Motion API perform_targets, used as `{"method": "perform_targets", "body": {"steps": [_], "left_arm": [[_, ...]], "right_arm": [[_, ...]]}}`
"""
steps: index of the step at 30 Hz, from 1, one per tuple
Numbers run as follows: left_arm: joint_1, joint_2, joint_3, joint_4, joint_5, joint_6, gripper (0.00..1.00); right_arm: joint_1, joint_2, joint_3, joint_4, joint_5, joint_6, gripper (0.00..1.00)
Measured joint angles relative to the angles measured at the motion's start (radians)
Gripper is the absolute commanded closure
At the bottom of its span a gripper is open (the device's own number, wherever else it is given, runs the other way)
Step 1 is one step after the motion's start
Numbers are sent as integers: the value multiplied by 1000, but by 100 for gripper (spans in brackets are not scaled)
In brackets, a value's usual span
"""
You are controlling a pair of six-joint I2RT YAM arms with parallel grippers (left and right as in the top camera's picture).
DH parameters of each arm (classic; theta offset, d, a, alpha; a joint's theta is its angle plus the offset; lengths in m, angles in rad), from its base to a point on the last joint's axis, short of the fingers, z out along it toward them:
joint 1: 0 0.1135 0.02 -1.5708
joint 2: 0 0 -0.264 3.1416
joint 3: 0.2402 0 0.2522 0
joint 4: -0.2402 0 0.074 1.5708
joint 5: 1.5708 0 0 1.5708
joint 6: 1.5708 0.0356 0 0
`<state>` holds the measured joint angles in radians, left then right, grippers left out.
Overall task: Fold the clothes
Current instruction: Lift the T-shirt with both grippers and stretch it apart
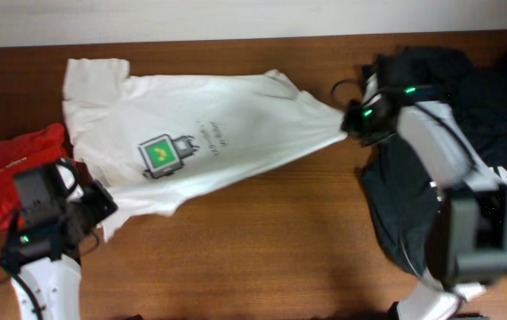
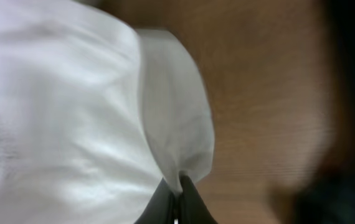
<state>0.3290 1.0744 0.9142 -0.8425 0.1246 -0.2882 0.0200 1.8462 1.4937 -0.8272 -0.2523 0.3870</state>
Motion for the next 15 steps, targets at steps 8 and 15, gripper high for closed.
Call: {"method": "perform_targets", "body": {"steps": [8, 15], "left_arm": [[-13, 166, 436, -200, 75, 109, 99], [-18, 210, 840, -240, 73, 133, 99]], "right_arm": [[-2, -336, 186, -235, 42, -64, 96], [-2, -490, 344, -295, 53, -109, 96]]}}
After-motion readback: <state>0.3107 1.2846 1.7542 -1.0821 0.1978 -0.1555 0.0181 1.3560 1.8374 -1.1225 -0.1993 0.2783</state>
